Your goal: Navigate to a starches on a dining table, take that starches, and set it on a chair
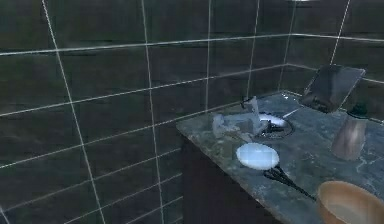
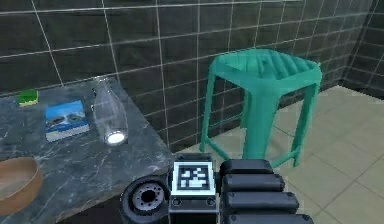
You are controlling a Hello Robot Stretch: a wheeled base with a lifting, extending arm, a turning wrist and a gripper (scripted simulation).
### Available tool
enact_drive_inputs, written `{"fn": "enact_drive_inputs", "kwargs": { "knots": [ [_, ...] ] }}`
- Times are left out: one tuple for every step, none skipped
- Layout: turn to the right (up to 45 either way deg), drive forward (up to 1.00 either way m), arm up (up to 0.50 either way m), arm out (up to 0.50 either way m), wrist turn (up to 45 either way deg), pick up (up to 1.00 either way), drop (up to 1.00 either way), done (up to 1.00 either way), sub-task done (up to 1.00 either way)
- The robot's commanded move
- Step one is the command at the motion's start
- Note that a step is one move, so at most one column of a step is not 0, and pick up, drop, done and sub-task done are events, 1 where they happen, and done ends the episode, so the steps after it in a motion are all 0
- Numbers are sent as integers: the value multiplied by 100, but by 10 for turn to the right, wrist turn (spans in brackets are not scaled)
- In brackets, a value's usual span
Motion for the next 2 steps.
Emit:
{"fn": "enact_drive_inputs", "kwargs": {
  "knots": [
    [450, 0, 0, 0, 0, 0, 0, 0, 0],
    [270, 0, 0, 0, 0, 0, 0, 0, 0]
  ]
}}
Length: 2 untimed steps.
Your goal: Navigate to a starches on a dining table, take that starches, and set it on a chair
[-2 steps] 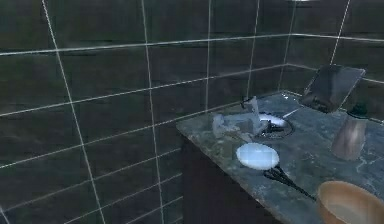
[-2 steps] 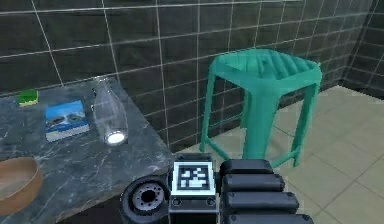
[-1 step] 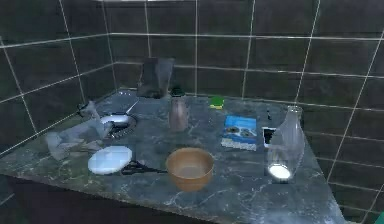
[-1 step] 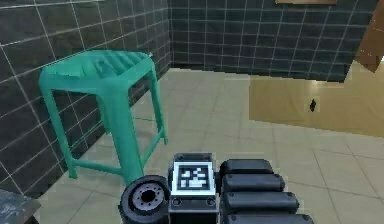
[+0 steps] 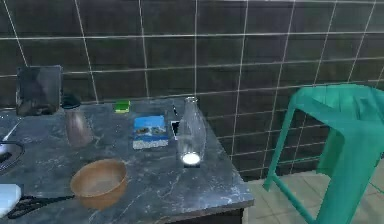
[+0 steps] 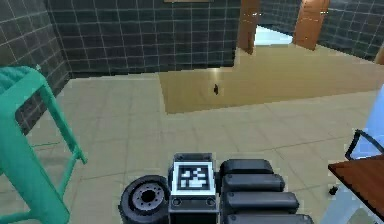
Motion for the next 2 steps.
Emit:
{"fn": "enact_drive_inputs", "kwargs": {
  "knots": [
    [-450, 0, 0, 0, 0, 0, 0, 0, 0],
    [-450, 0, 0, 0, 0, 0, 0, 0, 0]
  ]
}}
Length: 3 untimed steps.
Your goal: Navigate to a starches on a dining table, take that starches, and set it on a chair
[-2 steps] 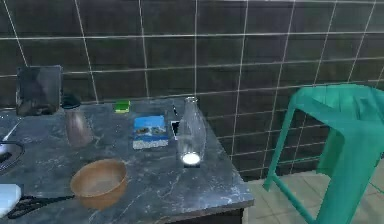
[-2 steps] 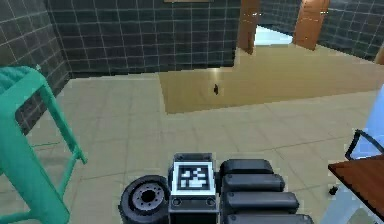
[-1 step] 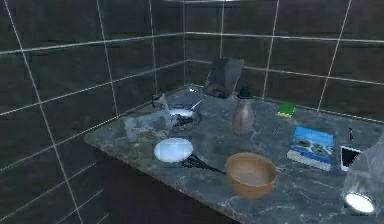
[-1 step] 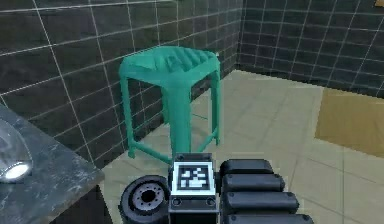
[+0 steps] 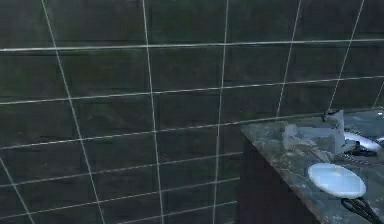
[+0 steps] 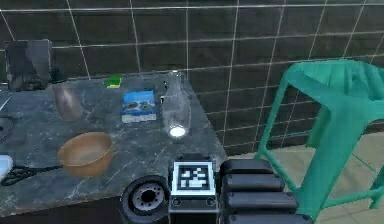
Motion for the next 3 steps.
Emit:
{"fn": "enact_drive_inputs", "kwargs": {
  "knots": [
    [-360, 0, 0, 0, 0, 0, 0, 0, 0],
    [0, 10, 0, 0, 0, 0, 0, 0, 0],
    [450, 0, 0, 0, 0, 0, 0, 0, 0]
  ]
}}
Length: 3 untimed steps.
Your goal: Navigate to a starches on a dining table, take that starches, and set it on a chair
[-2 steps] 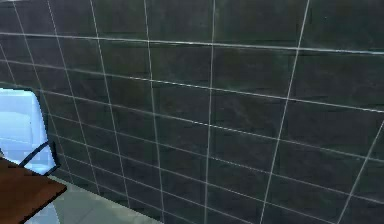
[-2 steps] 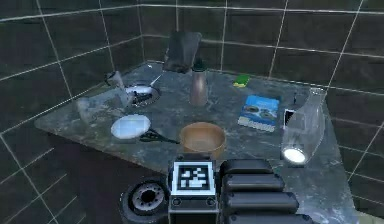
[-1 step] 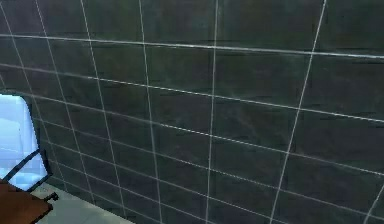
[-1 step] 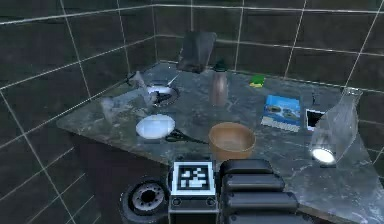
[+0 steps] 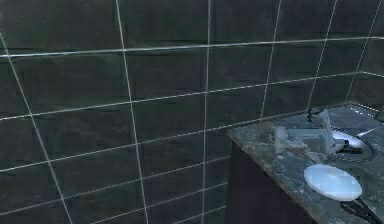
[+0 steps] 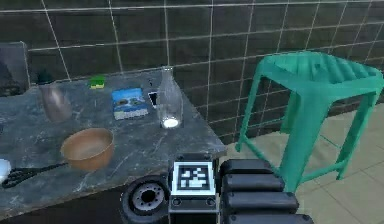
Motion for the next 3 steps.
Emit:
{"fn": "enact_drive_inputs", "kwargs": {
  "knots": [
    [450, 0, 0, 0, 0, 0, 0, 0, 0],
    [450, 0, 0, 0, 0, 0, 0, 0, 0],
    [-450, 0, 0, 0, 0, 0, 0, 0, 0]
  ]
}}
